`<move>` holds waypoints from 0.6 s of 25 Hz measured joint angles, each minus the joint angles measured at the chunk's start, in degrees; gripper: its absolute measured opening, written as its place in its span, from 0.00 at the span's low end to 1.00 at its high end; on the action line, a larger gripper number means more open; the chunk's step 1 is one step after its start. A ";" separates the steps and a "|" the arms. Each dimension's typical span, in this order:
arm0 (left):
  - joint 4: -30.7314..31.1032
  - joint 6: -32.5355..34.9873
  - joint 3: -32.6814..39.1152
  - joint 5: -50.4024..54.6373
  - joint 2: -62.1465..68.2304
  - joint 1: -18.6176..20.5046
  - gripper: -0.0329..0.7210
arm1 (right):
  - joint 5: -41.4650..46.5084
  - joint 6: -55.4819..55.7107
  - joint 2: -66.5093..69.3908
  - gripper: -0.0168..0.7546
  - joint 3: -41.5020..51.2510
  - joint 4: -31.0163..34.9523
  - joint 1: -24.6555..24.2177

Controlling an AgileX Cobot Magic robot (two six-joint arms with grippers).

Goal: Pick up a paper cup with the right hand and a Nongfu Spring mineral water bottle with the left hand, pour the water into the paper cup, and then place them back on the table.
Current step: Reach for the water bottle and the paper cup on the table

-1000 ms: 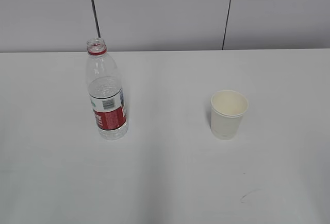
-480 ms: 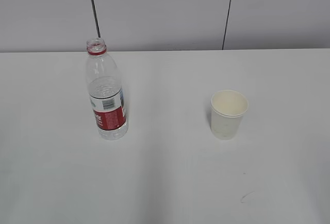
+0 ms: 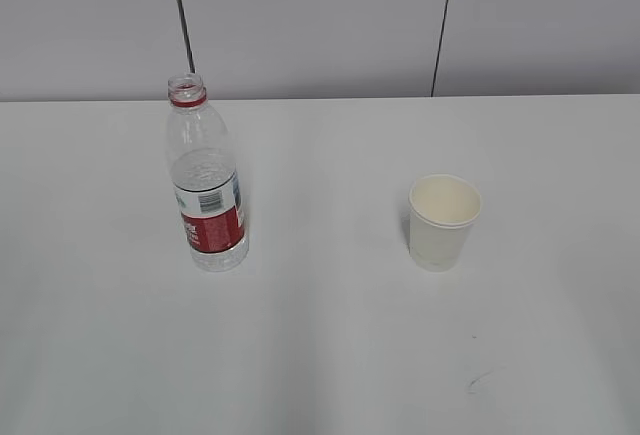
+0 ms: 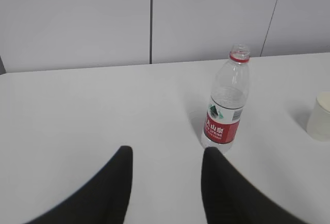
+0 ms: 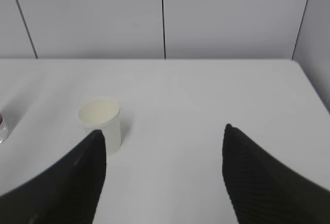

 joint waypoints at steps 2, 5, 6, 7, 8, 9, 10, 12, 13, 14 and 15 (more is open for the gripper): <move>0.00 0.00 -0.12 -3.50 3.61 0.00 0.41 | -2.49 0.01 1.30 0.70 0.00 -1.30 0.00; 0.00 0.24 -0.12 -10.66 10.40 0.00 0.41 | -5.45 0.01 6.78 0.70 0.00 -3.20 0.00; 0.00 0.75 -0.12 -13.69 12.29 0.00 0.41 | -6.69 0.01 8.87 0.70 0.00 -3.66 0.00; 0.00 0.75 -0.12 -16.71 14.54 0.00 0.41 | -8.48 0.01 10.91 0.70 0.00 -3.77 0.00; 0.00 0.75 -0.12 -19.23 16.78 0.00 0.41 | -10.50 0.01 12.57 0.70 0.00 -3.89 0.00; -0.06 0.75 -0.12 -22.05 18.67 0.00 0.41 | -12.70 -0.02 14.49 0.70 0.00 -3.99 0.00; -0.46 0.75 -0.12 -24.54 20.88 0.00 0.41 | -14.42 -0.02 16.38 0.70 0.00 -3.99 0.00; -0.46 0.75 -0.07 -28.29 25.19 0.00 0.41 | -17.96 -0.02 19.64 0.70 0.00 -4.02 0.00; -0.46 0.75 0.00 -29.89 26.82 0.00 0.41 | -19.22 -0.02 21.27 0.70 0.00 -4.13 0.00; -0.46 0.75 0.06 -31.46 28.68 0.00 0.41 | -20.81 -0.02 22.78 0.70 0.00 -4.26 0.00; -0.96 0.75 0.17 -32.76 30.31 0.00 0.41 | -22.64 -0.02 23.91 0.70 0.23 -4.36 0.00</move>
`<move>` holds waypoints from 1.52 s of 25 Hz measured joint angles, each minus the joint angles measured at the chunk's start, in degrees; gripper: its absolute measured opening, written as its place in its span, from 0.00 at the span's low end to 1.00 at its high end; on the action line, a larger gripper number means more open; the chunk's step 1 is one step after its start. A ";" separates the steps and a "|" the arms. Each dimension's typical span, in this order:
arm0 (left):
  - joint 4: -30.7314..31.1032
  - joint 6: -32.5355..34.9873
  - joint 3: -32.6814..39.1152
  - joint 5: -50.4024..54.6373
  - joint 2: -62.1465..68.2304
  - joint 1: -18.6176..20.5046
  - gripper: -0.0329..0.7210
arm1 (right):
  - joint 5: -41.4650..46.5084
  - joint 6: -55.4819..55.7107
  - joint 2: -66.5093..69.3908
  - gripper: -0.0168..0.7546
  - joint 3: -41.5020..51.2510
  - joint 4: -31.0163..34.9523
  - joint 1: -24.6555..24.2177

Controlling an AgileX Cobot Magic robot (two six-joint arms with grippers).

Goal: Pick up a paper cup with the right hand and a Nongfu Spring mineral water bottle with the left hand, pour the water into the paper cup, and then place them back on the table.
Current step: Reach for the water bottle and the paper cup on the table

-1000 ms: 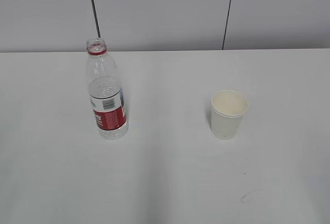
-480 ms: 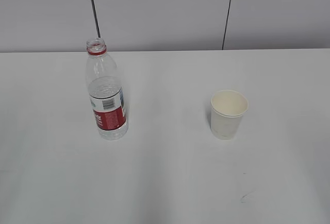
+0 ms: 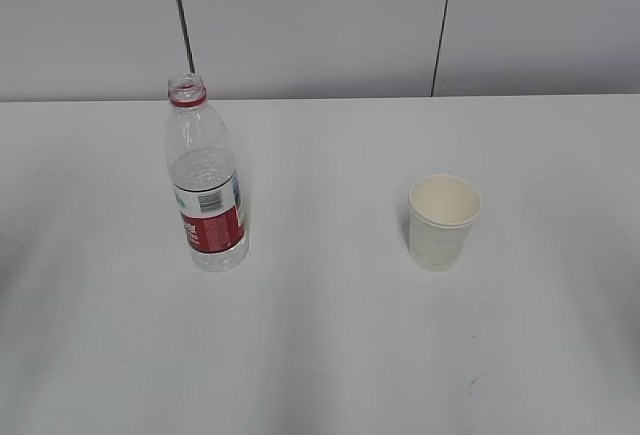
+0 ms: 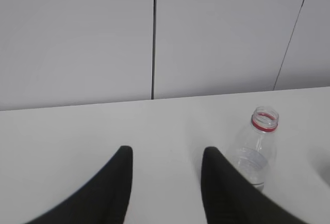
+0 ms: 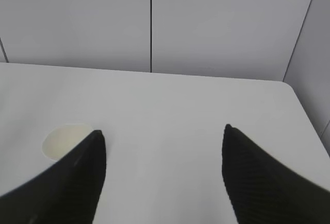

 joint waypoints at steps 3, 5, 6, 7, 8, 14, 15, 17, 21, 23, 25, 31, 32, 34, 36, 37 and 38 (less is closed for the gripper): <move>-1.01 0.00 0.39 -5.09 3.51 0.00 0.41 | -6.41 0.00 3.00 0.70 2.26 -0.13 0.00; -2.28 0.00 2.40 -8.80 4.68 0.00 0.41 | -10.69 0.00 4.24 0.70 4.51 -0.23 0.00; -2.97 0.00 3.84 -11.03 4.89 0.00 0.41 | -13.12 0.00 4.62 0.70 5.77 -0.23 0.00; -3.51 0.00 5.92 -13.08 4.96 0.00 0.41 | -15.63 0.00 4.76 0.70 6.90 -0.23 0.00; -3.88 0.00 8.09 -15.62 5.01 0.00 0.41 | -17.98 0.00 4.90 0.70 8.34 -0.23 0.00; -4.21 0.00 16.19 -23.72 5.13 0.00 0.41 | -28.04 0.00 5.36 0.70 16.30 0.03 0.00; -3.65 0.00 16.88 -23.79 5.13 0.00 0.41 | -28.59 0.00 5.36 0.70 17.30 0.46 0.00; -1.61 0.00 18.16 -23.73 5.13 0.00 0.41 | -28.98 0.00 5.36 0.70 18.59 0.85 0.00; 0.06 0.00 21.76 -26.82 5.13 0.00 0.41 | -31.32 0.00 6.05 0.70 18.95 1.21 0.00; 0.50 0.00 23.07 -29.23 5.83 -0.23 0.41 | -32.04 0.11 7.94 0.70 18.95 1.21 0.00; 0.50 0.00 23.53 -31.20 8.23 -1.56 0.41 | -32.70 0.11 10.69 0.70 18.95 1.21 0.00; 0.50 0.00 23.54 -41.10 20.77 -10.01 0.41 | -41.07 2.65 21.10 0.70 18.95 0.77 0.00; 0.50 0.00 23.54 -43.57 23.40 -10.64 0.41 | -42.23 3.61 23.08 0.70 18.95 0.25 0.00; 0.50 0.00 23.54 -49.90 28.21 -11.27 0.41 | -45.56 5.45 26.76 0.70 19.58 -1.48 0.00; 0.50 0.00 23.54 -55.90 33.60 -11.33 0.41 | -51.85 7.68 31.05 0.70 21.11 -4.25 0.00; 0.50 0.00 23.54 -59.34 35.88 -11.33 0.41 | -56.28 8.49 33.44 0.70 22.10 -6.06 0.00; 1.00 0.00 23.54 -62.82 38.64 -11.33 0.41 | -60.89 9.03 35.64 0.70 22.96 -7.85 0.00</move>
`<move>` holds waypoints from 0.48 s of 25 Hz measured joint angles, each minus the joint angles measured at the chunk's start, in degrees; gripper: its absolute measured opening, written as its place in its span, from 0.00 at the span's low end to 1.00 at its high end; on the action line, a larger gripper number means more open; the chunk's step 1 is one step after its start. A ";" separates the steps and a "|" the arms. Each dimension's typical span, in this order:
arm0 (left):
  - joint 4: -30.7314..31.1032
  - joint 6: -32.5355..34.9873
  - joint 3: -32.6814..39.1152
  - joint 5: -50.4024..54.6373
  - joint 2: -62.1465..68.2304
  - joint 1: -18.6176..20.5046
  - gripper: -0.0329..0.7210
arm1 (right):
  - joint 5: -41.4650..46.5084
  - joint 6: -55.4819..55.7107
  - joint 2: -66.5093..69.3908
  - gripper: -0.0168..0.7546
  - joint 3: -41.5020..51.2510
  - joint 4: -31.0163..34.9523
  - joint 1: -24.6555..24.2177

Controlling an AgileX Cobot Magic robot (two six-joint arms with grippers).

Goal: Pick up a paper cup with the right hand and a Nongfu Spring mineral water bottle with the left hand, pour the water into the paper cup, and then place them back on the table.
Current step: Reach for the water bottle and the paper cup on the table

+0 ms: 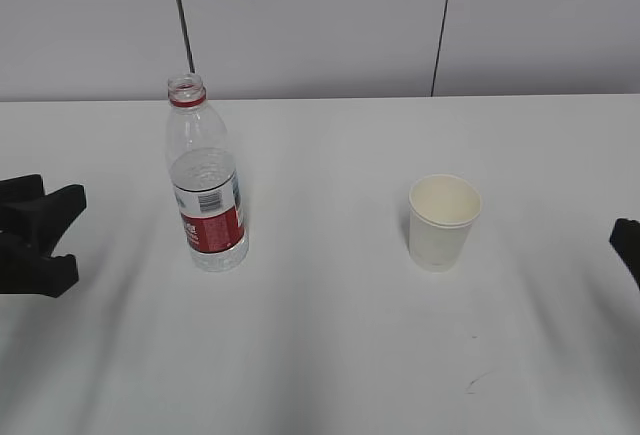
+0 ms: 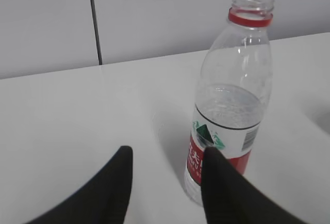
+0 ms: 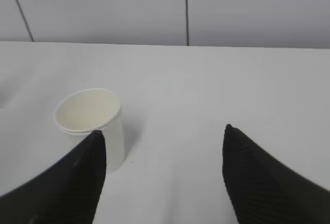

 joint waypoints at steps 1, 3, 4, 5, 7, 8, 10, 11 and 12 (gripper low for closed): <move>0.55 0.00 -0.05 -3.48 2.70 0.00 0.41 | -4.41 0.44 2.83 0.70 0.60 -1.68 0.00; 1.61 0.00 -0.05 -9.00 7.27 0.00 0.41 | -11.99 0.91 8.61 0.70 1.67 -4.63 0.00; 1.94 0.00 -0.05 -11.44 9.35 0.00 0.41 | -16.18 1.04 12.00 0.70 2.06 -6.15 0.00; 2.22 0.00 -0.05 -13.35 11.05 0.00 0.41 | -19.64 1.04 15.54 0.70 2.44 -7.29 0.00; 2.77 0.00 -0.10 -17.46 13.26 0.00 0.41 | -24.12 1.12 22.41 0.70 2.61 -9.24 0.00; 3.10 0.00 -0.11 -18.90 14.00 0.00 0.41 | -24.90 1.12 26.17 0.70 2.61 -9.89 0.00; 4.04 0.00 -0.16 -20.01 14.72 0.00 0.41 | -25.35 1.12 32.71 0.70 2.38 -11.29 0.00; 4.54 0.00 -0.16 -20.35 14.95 0.00 0.41 | -25.45 0.71 35.91 0.70 2.26 -12.21 0.00; 4.88 0.00 -0.16 -20.48 15.15 0.00 0.41 | -25.52 -0.12 38.64 0.70 1.88 -13.24 0.00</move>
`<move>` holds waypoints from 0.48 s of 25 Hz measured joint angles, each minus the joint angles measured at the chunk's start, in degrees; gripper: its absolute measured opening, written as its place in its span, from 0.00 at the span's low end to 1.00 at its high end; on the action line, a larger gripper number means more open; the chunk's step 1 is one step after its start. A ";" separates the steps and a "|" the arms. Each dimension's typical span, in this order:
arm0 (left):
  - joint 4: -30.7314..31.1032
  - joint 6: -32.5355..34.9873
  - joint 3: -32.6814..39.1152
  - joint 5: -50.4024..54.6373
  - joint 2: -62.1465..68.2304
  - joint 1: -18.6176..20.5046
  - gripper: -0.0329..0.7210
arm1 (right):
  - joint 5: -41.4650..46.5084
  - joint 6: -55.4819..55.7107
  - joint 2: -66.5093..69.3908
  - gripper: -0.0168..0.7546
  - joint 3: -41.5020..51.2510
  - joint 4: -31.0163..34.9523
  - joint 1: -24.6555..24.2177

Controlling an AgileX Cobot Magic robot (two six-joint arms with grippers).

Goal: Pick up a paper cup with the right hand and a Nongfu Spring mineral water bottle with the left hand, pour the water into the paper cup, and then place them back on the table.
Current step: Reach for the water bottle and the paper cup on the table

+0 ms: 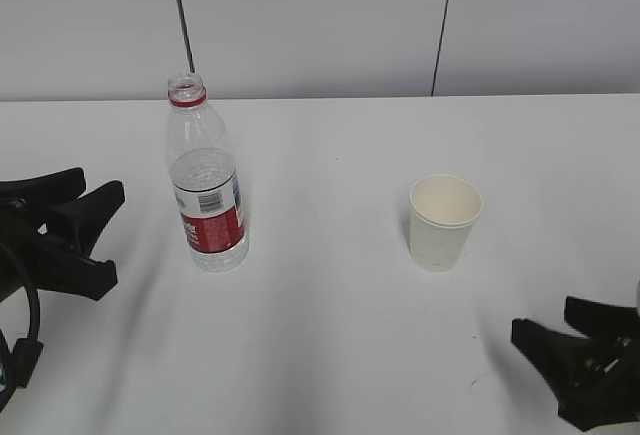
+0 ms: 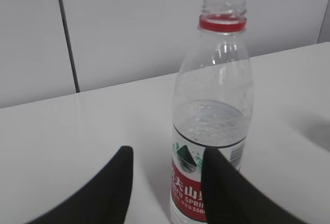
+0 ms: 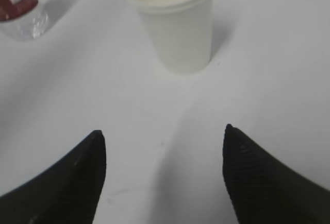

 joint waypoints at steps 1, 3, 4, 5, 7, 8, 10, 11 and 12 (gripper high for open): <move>0.30 0.00 0.00 0.00 -0.01 0.00 0.41 | -0.09 -0.85 2.24 0.70 -0.29 -1.44 0.00; 0.34 0.00 0.00 -0.15 -0.01 0.00 0.41 | -0.24 -3.00 4.94 0.70 -1.15 -4.46 0.00; 0.36 0.00 0.00 -0.20 -0.01 0.00 0.41 | -0.24 -3.44 5.73 0.70 -1.76 -5.33 0.00; 0.41 0.00 0.00 -0.26 -0.01 0.00 0.41 | -0.40 -3.80 6.00 0.70 -2.29 -5.99 0.00; 0.41 0.00 0.00 -0.31 -0.01 0.00 0.41 | -0.49 -4.06 6.14 0.70 -3.17 -6.26 0.00; 0.41 0.00 0.00 -0.37 -0.01 0.00 0.41 | -0.62 -4.19 6.24 0.70 -3.83 -6.26 0.00; 0.41 0.00 0.00 -0.37 -0.01 0.00 0.41 | -0.62 -4.33 6.28 0.70 -5.01 -6.26 0.00; 0.41 0.00 0.00 -0.37 0.05 0.00 0.41 | -0.62 -4.42 6.37 0.70 -5.67 -6.26 0.00; 0.41 0.00 0.00 -0.37 0.17 0.00 0.41 | -0.89 -4.42 6.41 0.70 -6.11 -6.26 0.00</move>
